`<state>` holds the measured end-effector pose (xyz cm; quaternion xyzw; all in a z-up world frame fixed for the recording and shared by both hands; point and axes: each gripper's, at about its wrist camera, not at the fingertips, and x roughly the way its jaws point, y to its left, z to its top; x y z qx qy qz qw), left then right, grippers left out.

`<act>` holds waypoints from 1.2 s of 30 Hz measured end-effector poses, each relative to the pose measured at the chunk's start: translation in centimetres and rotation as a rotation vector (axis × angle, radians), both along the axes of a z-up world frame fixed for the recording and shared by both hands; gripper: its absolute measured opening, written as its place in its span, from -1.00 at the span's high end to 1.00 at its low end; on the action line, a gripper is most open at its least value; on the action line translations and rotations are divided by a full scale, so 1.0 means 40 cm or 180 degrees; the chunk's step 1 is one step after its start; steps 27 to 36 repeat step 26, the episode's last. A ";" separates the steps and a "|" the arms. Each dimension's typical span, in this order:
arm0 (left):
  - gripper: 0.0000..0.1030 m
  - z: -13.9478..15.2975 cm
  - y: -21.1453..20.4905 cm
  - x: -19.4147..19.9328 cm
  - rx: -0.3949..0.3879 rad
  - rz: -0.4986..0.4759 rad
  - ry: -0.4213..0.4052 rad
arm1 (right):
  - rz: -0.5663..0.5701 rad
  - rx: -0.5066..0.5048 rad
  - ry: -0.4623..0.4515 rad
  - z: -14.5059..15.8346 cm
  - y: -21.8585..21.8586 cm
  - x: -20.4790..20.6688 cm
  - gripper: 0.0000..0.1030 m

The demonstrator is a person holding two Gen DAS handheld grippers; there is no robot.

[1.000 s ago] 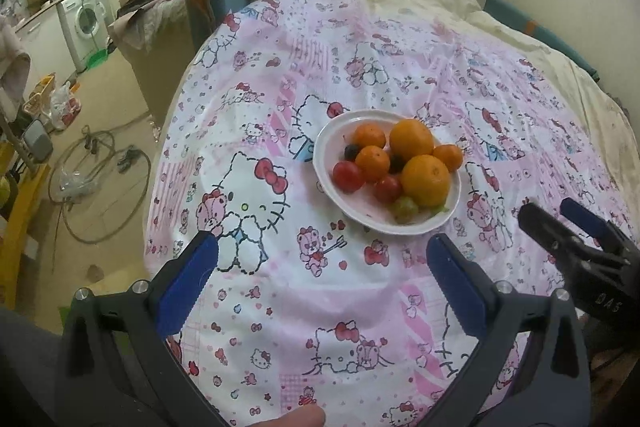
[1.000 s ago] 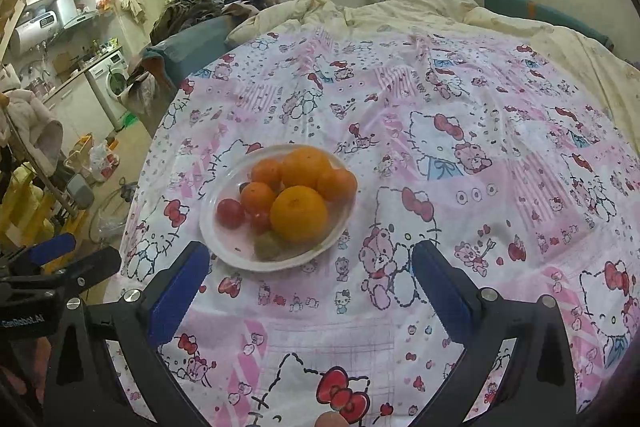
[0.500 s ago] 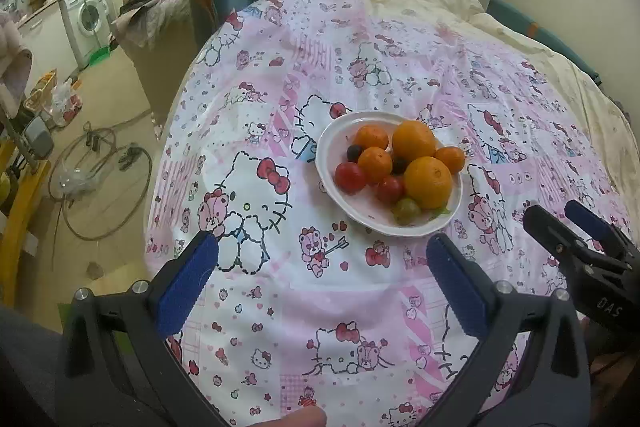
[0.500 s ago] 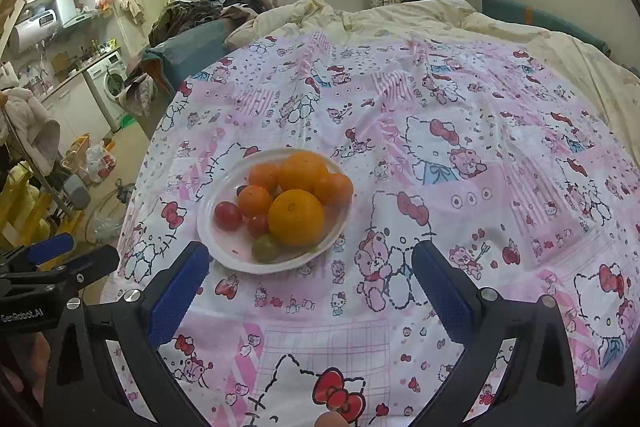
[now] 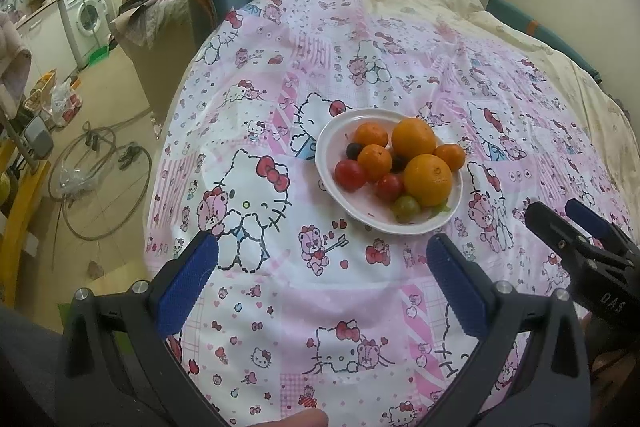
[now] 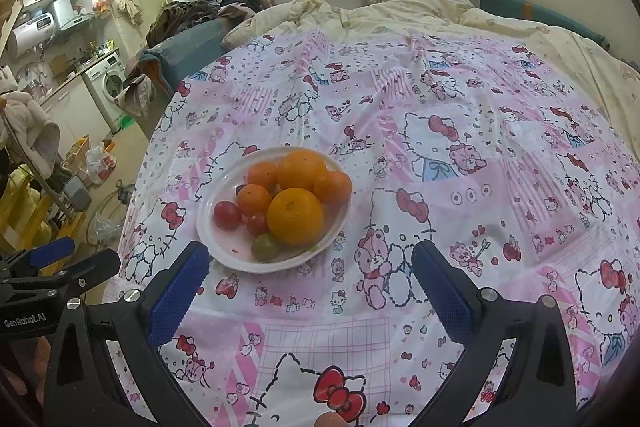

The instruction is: Organize fruits

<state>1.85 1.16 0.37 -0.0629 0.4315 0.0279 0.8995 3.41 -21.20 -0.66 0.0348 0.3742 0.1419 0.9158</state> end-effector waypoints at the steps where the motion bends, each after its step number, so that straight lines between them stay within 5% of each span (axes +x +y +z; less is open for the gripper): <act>1: -1.00 0.000 0.000 0.000 0.0000 -0.0001 -0.0001 | -0.0001 0.0000 0.0000 0.000 0.000 0.000 -1.00; 36: -1.00 -0.011 0.002 -0.003 -0.0004 0.0027 0.0046 | 0.0017 0.0007 -0.0013 0.001 -0.001 -0.003 -1.00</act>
